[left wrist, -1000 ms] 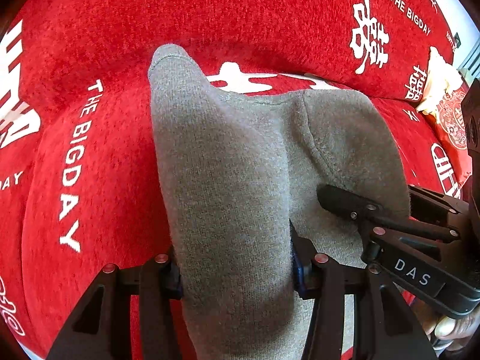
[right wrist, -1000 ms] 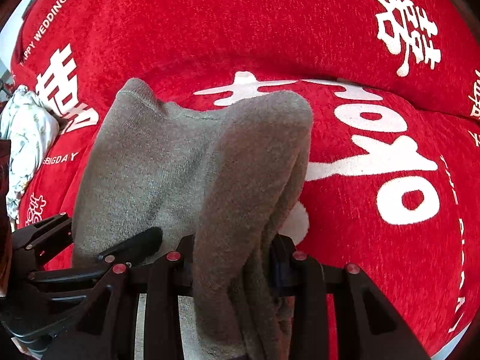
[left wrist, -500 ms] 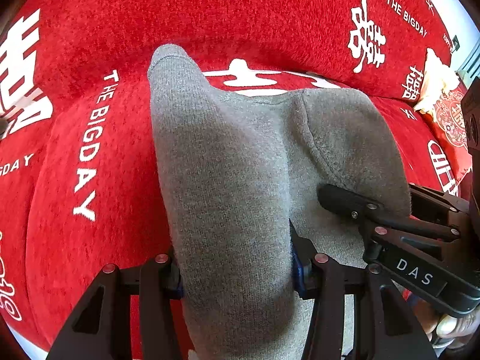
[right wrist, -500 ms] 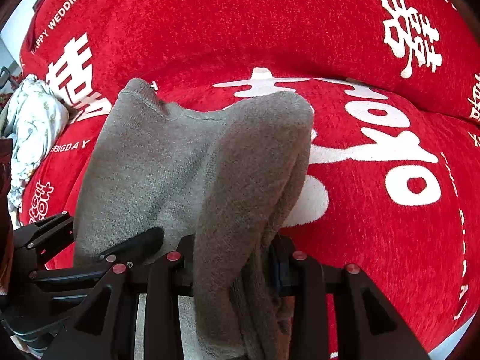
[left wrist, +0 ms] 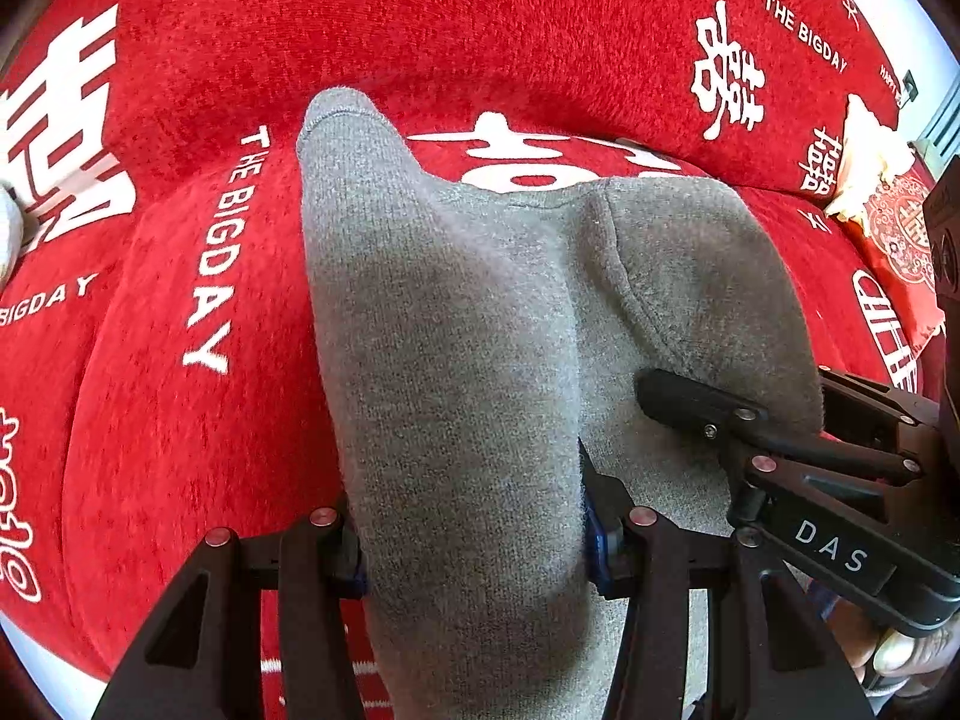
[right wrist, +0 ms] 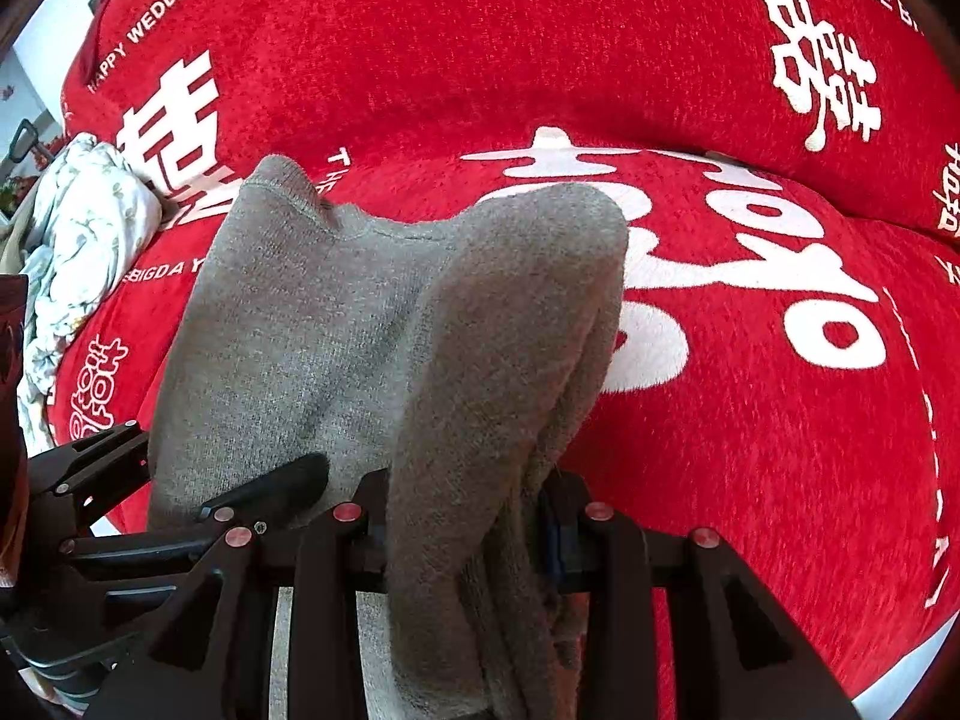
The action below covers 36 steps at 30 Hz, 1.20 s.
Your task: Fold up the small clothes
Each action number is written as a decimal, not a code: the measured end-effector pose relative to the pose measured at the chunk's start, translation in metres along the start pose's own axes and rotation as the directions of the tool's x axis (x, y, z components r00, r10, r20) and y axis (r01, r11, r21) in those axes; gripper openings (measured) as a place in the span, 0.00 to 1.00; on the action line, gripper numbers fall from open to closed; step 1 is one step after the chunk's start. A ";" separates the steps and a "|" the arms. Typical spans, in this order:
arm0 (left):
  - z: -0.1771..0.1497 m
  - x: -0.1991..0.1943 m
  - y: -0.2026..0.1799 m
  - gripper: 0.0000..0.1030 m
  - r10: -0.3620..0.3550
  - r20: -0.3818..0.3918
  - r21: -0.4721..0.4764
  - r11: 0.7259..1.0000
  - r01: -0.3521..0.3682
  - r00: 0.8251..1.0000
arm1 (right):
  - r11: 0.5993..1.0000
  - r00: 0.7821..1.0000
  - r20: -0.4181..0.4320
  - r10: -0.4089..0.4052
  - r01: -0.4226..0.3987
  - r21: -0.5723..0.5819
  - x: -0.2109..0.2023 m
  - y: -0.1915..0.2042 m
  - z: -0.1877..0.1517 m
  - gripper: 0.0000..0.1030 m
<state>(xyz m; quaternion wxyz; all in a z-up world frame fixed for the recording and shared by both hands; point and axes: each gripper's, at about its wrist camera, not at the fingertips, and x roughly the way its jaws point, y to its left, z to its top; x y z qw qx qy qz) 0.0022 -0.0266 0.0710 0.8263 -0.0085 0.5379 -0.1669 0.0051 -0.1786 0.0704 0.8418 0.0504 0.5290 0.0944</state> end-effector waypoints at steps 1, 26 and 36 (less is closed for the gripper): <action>-0.002 -0.001 0.000 0.51 0.000 0.001 -0.001 1.000 0.000 1.000 | 1.000 1.000 0.001 0.000 0.000 0.000 -0.001 0.001 -0.003 0.36; -0.056 -0.014 -0.007 0.51 0.022 0.029 0.018 1.000 -0.023 0.999 | 1.000 0.999 0.040 0.012 -0.012 0.008 -0.016 0.011 -0.058 0.36; -0.065 -0.016 -0.010 0.51 0.029 0.045 0.029 0.999 -0.030 0.999 | 1.000 0.999 0.050 0.019 -0.019 0.007 -0.018 0.012 -0.066 0.36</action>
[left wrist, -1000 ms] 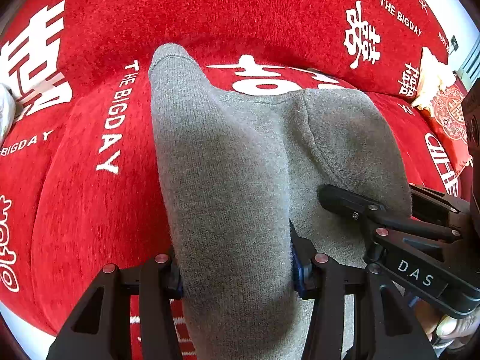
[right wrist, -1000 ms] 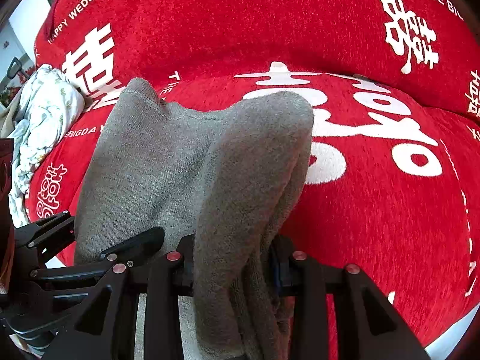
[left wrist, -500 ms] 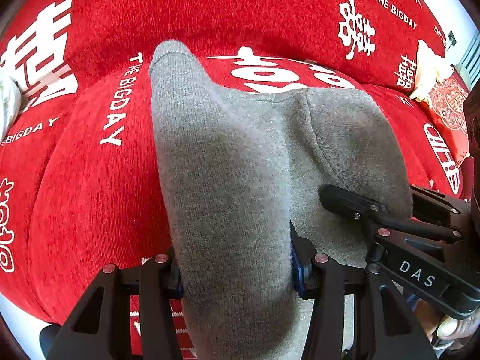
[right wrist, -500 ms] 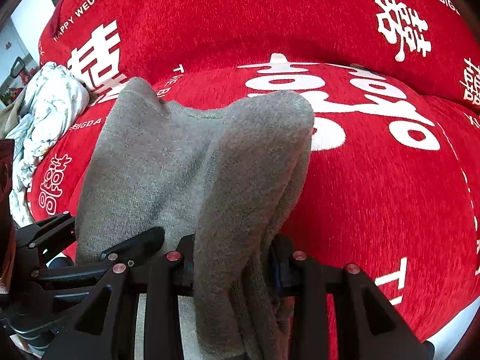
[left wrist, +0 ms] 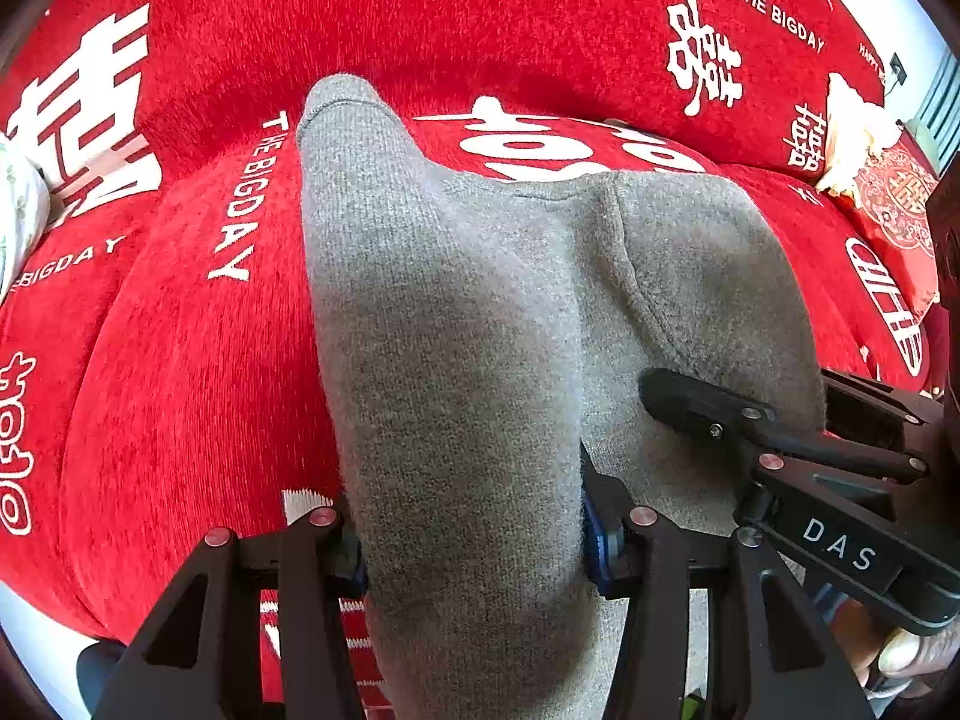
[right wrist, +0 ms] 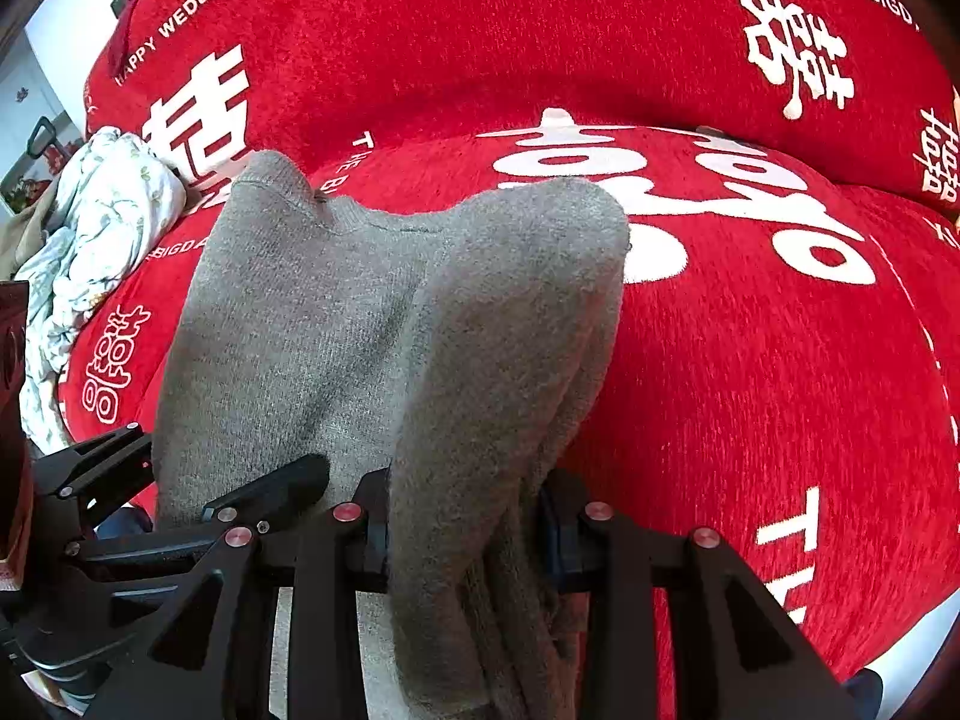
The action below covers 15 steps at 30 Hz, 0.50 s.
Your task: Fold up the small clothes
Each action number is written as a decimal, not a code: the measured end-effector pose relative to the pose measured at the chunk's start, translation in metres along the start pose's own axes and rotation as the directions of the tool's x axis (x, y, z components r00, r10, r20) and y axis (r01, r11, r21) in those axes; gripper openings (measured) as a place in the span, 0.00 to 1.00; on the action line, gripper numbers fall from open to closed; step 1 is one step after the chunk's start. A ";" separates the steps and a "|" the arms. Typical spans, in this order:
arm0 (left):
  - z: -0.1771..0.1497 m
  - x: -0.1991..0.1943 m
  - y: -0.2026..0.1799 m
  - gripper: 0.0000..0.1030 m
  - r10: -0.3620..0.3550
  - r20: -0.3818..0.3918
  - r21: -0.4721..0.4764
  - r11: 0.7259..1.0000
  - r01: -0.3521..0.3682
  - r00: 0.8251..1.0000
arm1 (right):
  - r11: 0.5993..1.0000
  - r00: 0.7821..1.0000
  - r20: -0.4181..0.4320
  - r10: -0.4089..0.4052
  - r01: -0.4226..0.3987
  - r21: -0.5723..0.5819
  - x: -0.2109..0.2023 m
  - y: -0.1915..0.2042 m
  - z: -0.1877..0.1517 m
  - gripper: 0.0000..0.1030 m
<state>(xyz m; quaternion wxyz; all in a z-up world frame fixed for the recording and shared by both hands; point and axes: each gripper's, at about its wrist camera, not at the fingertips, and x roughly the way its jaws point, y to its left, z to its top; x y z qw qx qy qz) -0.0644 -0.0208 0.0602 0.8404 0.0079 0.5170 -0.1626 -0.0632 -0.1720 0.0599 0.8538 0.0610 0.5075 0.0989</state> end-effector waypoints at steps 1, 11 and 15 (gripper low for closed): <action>-0.001 0.000 0.000 0.51 -0.001 0.000 0.000 1.000 0.001 1.000 | 1.000 1.000 0.001 0.000 0.000 -0.001 0.000 0.000 -0.001 0.36; -0.011 0.000 0.008 0.56 -0.034 0.023 0.001 0.999 0.034 0.999 | 1.000 1.000 0.013 0.009 -0.008 -0.026 0.000 0.000 -0.010 0.38; -0.016 0.003 0.018 0.70 -0.042 0.056 0.003 0.999 0.042 0.998 | 0.999 0.999 0.035 0.022 -0.021 -0.045 0.003 -0.010 -0.015 0.47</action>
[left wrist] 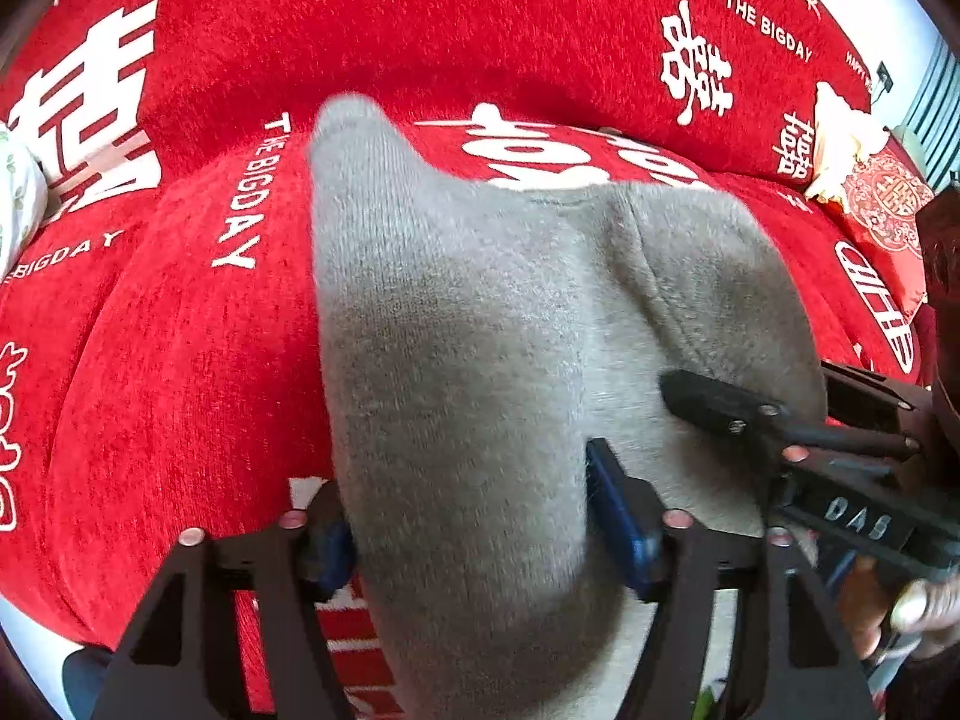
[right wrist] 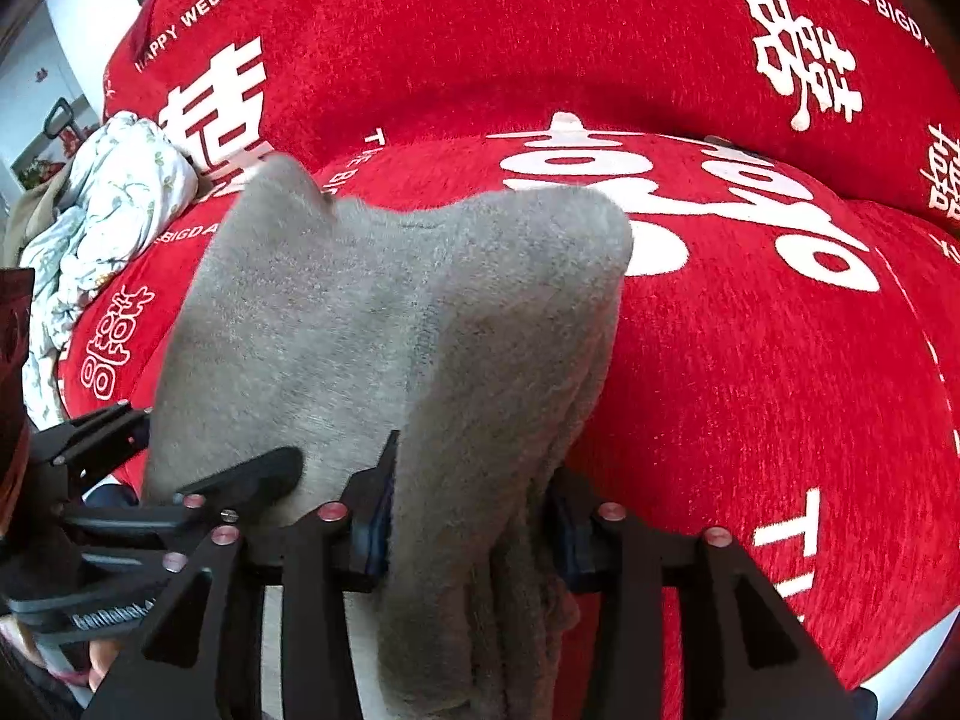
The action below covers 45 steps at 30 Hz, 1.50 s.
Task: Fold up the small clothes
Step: 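Open both tools and release the folded sweater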
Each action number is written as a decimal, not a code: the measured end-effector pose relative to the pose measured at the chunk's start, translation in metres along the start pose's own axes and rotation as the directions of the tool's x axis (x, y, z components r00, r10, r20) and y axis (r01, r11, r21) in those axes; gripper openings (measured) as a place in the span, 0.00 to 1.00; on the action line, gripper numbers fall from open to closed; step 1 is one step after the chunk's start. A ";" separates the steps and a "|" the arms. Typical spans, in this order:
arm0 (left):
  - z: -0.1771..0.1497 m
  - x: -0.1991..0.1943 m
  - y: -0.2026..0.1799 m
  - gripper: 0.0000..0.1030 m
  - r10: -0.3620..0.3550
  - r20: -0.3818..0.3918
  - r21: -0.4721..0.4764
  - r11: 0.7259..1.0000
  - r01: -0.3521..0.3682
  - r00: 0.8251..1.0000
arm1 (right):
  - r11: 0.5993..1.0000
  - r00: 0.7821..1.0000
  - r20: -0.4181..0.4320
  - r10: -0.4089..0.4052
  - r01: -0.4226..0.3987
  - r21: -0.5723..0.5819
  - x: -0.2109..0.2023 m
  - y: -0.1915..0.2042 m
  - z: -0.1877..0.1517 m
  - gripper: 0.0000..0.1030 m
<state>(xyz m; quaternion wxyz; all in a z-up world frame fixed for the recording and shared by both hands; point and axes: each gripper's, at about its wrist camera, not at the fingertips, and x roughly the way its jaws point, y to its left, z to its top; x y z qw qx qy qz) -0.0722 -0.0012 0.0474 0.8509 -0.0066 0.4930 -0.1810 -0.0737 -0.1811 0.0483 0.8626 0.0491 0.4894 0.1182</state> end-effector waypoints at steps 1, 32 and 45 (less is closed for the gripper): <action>-0.001 0.001 0.004 0.71 -0.018 0.003 -0.012 1.000 0.018 1.000 | 1.000 1.000 0.006 0.013 -0.013 0.013 0.000 -0.005 -0.001 0.51; 0.052 -0.020 0.022 0.81 -0.442 0.158 -0.173 0.868 0.465 0.883 | 0.887 0.916 0.138 0.377 -0.400 0.230 0.017 -0.060 0.029 0.62; 0.036 -0.009 0.036 0.65 -0.354 0.102 -0.174 0.914 0.367 0.930 | 0.901 0.930 0.152 0.335 -0.363 0.237 0.005 -0.068 0.030 0.62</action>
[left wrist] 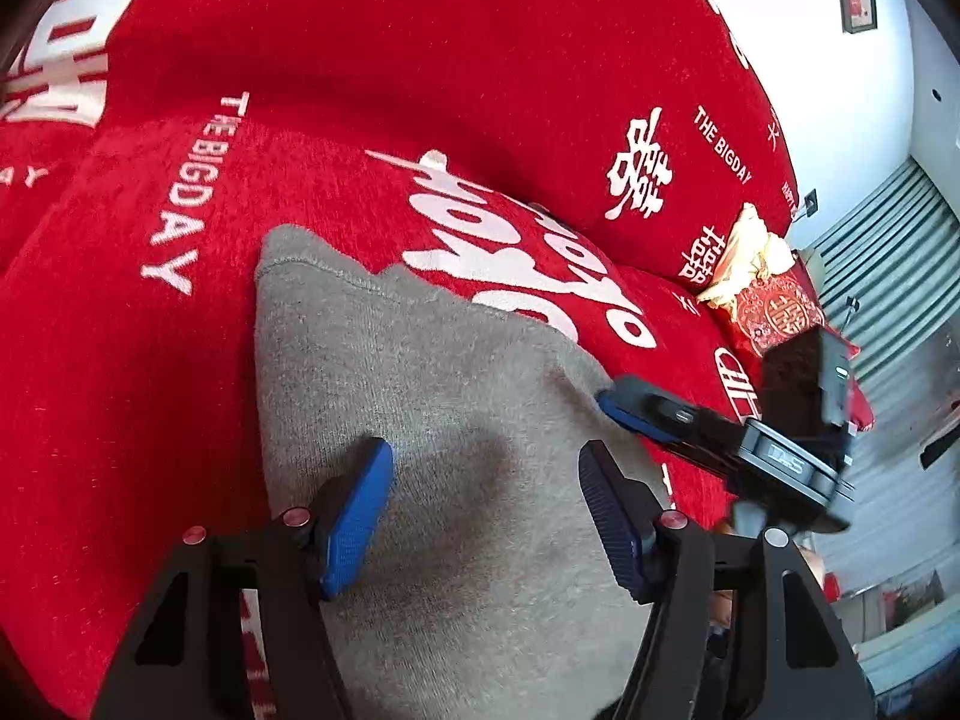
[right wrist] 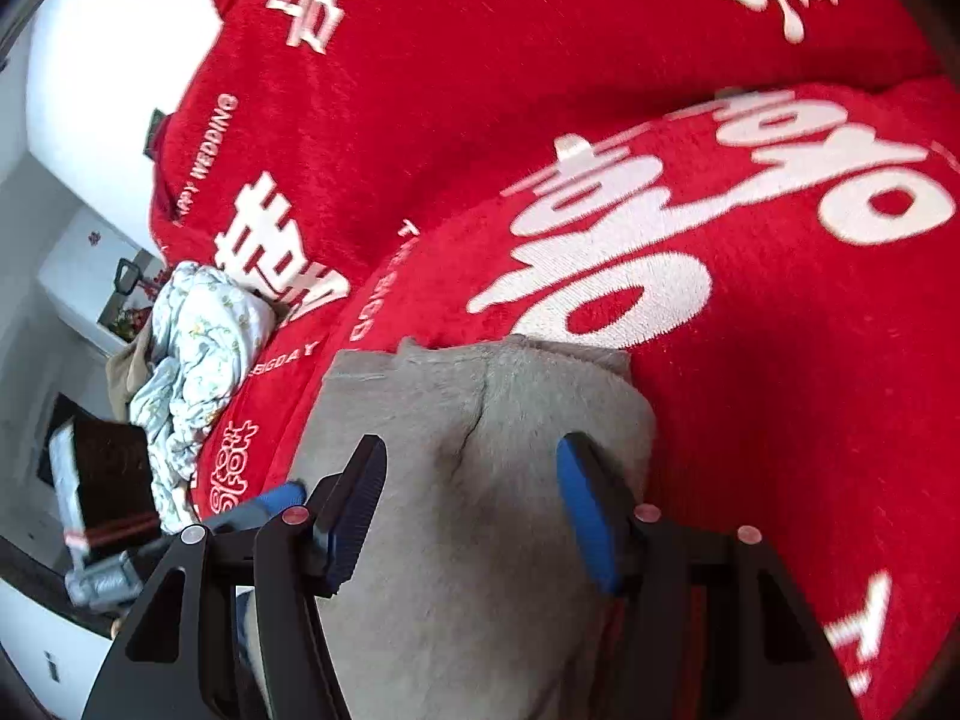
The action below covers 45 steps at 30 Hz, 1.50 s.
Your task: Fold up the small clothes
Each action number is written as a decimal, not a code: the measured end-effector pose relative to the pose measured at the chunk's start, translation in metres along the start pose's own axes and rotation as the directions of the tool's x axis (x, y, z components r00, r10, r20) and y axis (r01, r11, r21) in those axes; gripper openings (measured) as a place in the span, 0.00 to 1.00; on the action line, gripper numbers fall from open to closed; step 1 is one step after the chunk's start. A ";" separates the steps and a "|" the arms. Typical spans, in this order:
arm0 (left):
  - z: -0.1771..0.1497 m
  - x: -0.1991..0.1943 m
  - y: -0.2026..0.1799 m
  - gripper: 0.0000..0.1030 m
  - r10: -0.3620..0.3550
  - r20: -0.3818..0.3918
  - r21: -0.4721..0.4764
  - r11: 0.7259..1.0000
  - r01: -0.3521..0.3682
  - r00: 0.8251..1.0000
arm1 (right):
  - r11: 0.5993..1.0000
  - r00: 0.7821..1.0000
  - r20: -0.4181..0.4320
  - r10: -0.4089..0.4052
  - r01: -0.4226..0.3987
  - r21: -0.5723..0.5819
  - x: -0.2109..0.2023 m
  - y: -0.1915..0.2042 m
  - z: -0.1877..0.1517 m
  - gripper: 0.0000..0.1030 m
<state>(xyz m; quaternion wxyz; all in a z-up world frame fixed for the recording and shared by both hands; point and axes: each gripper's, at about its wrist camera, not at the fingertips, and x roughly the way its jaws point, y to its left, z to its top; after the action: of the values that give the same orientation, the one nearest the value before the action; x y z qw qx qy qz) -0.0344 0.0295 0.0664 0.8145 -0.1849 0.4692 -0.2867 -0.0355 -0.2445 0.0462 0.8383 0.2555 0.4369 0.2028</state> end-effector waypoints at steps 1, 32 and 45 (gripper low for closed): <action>-0.002 -0.005 -0.004 0.65 0.011 0.009 0.008 1.000 -0.011 1.000 | 1.000 1.000 0.008 0.024 -0.024 -0.013 -0.010 0.005 -0.005 0.62; -0.123 -0.020 -0.018 0.80 0.398 0.055 0.194 0.895 -0.401 0.916 | 0.975 0.984 -0.165 0.068 -0.100 -0.198 -0.044 0.020 -0.151 0.70; -0.129 -0.018 -0.026 0.80 0.491 0.070 0.239 0.837 -0.492 0.868 | 0.946 0.972 -0.065 -0.225 0.202 -0.255 -0.063 0.015 -0.147 0.73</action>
<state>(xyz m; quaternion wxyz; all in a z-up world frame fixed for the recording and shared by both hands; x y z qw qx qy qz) -0.1616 0.0164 0.0294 0.8787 0.0445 0.4588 -0.1241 -0.1939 -0.2315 0.0228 0.8591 0.0908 0.4722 0.1751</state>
